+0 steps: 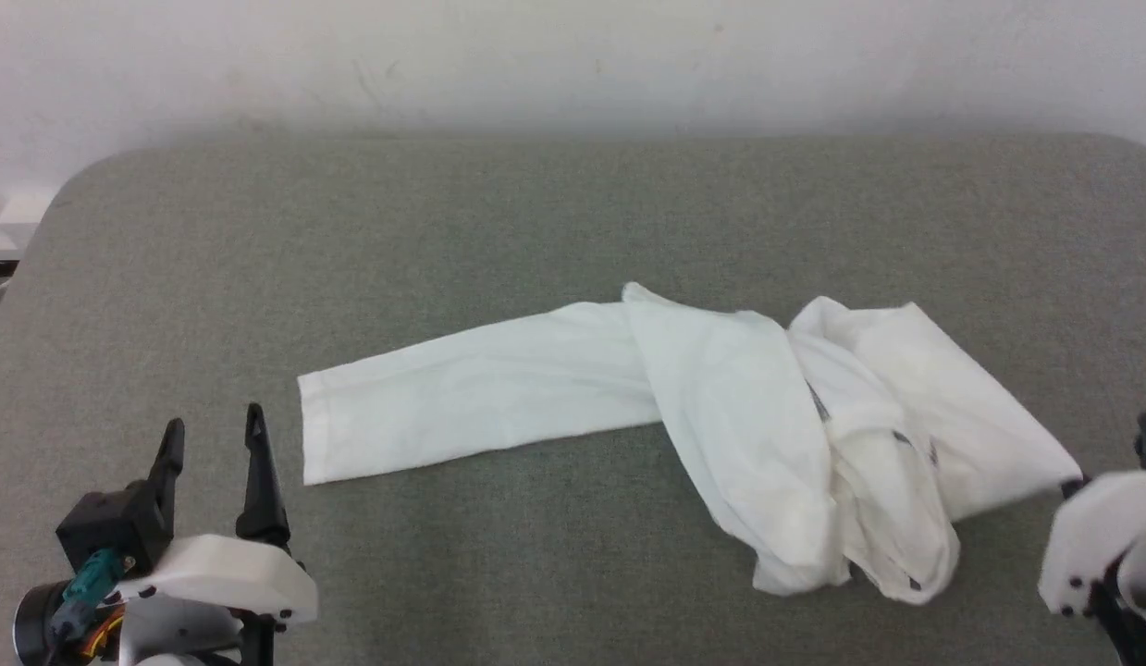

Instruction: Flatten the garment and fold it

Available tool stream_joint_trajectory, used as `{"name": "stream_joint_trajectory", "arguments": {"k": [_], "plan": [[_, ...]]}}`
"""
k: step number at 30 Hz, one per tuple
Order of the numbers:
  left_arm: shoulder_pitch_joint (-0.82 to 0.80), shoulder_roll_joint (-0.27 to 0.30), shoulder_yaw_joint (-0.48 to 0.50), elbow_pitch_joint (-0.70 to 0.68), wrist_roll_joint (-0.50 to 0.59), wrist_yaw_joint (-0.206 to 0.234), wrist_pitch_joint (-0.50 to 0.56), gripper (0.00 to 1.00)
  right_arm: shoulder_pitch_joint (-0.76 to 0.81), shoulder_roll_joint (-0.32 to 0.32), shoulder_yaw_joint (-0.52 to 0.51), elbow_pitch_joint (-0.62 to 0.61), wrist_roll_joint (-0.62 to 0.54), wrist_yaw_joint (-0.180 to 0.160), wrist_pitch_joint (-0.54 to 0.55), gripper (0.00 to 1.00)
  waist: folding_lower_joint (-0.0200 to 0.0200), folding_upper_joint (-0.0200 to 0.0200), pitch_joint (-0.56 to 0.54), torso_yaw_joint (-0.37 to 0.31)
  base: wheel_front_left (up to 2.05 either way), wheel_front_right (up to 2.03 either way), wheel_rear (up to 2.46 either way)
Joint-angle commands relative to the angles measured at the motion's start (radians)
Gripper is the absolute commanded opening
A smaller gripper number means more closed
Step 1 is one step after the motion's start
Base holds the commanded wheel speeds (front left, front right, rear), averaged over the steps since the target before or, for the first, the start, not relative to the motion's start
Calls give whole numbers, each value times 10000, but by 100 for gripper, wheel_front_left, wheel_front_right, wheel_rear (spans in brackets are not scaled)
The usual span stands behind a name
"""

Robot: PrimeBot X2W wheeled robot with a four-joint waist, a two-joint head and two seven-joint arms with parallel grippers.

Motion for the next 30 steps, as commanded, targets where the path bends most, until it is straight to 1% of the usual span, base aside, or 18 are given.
{"name": "stream_joint_trajectory", "arguments": {"k": [1,4,5,6,8,12,15,18,21,25,27,30], "plan": [[97,-47,-9,-13,-15,55,-15,100,291,74,-214,16,-260,-11,50,0,1,0,9,4,0,0,0],[97,-45,-31,-16,-23,66,-4,100,916,364,-920,156,-946,-11,23,0,1,0,41,-8,0,0,0],[101,-33,-30,-13,-23,72,5,100,988,448,-1002,183,-1021,-11,-117,58,1,0,62,-18,0,0,0],[102,-23,-24,-12,-26,78,9,100,1007,533,-1093,186,-1049,-11,-292,100,1,0,77,-31,0,0,0],[120,-1,-10,-1,-35,90,14,100,972,677,-1235,43,-1000,-11,-703,100,1,0,67,-64,0,0,0],[162,58,-6,8,-42,97,41,100,766,837,-1753,-841,-682,-11,-1544,100,1,0,1,-85,0,0,0],[203,103,3,-2,-49,118,85,100,578,862,-1609,-1584,-295,-11,-1686,100,1,0,-96,-119,0,0,0],[267,134,-24,-13,-49,137,152,100,503,871,-886,-2443,-66,-11,-1039,100,1,0,-243,-136,0,0,0],[278,160,-50,-41,-47,148,200,100,406,863,224,-2900,419,-11,-47,100,1,0,-293,-133,0,0,0],[202,178,-129,-50,-43,127,269,100,180,398,1988,-2634,1545,-11,1366,100,1,0,-301,-40,0,0,0],[145,173,-174,-37,-49,107,289,100,57,235,2507,-2328,2045,-11,1905,100,1,0,-290,35,0,0,0],[71,150,-230,-28,-51,97,286,100,-130,60,2996,-1768,2518,-11,2450,100,1,0,-224,171,0,0,0]]}}
